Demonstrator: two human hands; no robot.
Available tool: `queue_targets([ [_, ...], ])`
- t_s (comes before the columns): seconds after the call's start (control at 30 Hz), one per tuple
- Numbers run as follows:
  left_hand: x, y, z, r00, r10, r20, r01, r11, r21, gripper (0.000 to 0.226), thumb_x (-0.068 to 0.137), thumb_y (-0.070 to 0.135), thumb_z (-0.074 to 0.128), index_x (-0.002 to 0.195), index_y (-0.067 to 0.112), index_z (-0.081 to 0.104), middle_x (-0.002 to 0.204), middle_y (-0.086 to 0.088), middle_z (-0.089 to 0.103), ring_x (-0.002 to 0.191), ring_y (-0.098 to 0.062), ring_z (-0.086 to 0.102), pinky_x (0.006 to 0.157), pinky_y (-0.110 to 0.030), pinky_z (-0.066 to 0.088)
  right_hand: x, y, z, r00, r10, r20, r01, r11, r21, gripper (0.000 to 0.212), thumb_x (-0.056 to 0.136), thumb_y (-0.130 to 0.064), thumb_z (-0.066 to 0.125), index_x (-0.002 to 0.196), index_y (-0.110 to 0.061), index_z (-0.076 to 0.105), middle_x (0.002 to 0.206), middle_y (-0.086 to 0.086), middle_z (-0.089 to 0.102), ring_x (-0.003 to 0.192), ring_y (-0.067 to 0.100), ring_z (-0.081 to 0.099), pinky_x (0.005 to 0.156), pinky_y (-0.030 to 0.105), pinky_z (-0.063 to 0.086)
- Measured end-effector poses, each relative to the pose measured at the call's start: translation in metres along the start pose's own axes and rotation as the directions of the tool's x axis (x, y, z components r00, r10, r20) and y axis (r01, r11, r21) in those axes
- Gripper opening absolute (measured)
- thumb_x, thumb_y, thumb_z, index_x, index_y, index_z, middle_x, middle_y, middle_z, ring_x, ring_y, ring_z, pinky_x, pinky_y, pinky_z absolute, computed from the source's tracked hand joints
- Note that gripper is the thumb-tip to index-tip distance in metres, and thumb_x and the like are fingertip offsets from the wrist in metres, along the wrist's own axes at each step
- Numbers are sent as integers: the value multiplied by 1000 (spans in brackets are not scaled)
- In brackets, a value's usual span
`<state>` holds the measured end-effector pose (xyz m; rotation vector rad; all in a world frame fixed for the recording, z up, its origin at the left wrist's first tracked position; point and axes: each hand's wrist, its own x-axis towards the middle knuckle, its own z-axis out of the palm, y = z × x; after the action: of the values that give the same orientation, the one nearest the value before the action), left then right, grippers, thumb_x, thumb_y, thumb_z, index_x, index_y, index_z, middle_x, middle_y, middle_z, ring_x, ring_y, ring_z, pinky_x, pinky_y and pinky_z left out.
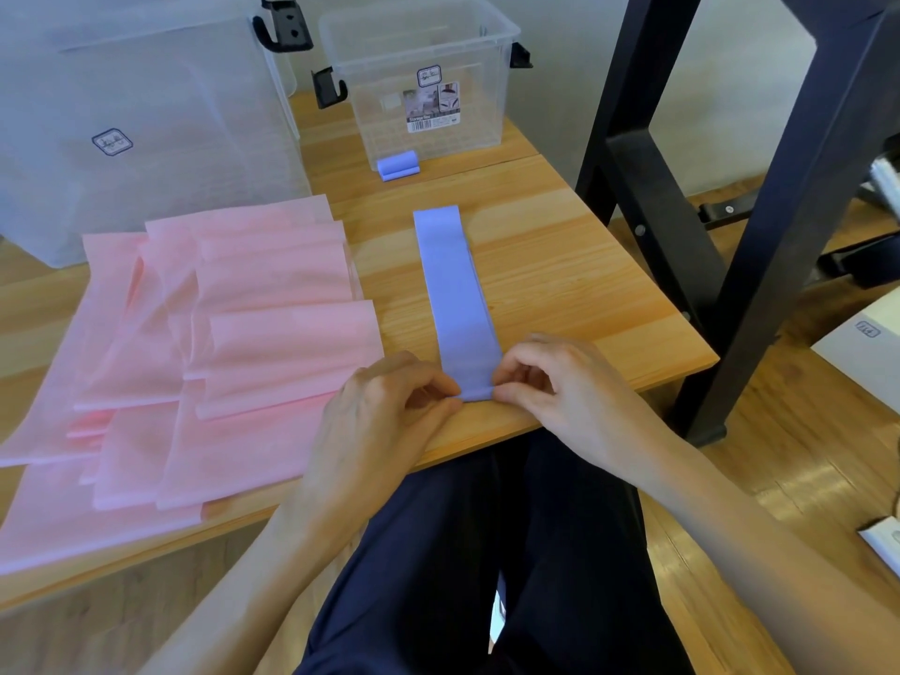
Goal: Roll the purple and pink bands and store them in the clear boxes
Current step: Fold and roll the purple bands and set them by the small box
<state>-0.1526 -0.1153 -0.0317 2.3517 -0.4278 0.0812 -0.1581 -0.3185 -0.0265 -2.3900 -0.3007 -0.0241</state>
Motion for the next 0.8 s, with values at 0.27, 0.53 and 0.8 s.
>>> queue_targets([
  [0.27,9,4,0,1000,-9,-18,10,998,58,7,87,24,69,88,30,73,87,16,63,79,1,60,71,-30,51,3,1,6,996,-1,-92,-2,999,-39,8,91,-21,70,92,-14,73,87,-5,59,80,9,56,74,24,45],
  [0.53,2,-5,7,980,180,-89,-157,963,219,7,85,25,76,91,24,75,90,11,64,74,-18,61,61,-31,48,2,9,7,992,-46,-121,46,999,-8,12,87,-24,75,93,-14,77,88,-7,60,81,8,59,74,24,47],
  [0.8,13,-8,8,985,132,-107,-111,976,187,8,90,27,70,94,27,77,88,12,64,71,-17,60,62,-30,46,8,9,14,973,-58,-223,53,998,-27,5,86,-19,76,88,-15,74,85,-7,62,77,7,56,71,17,43],
])
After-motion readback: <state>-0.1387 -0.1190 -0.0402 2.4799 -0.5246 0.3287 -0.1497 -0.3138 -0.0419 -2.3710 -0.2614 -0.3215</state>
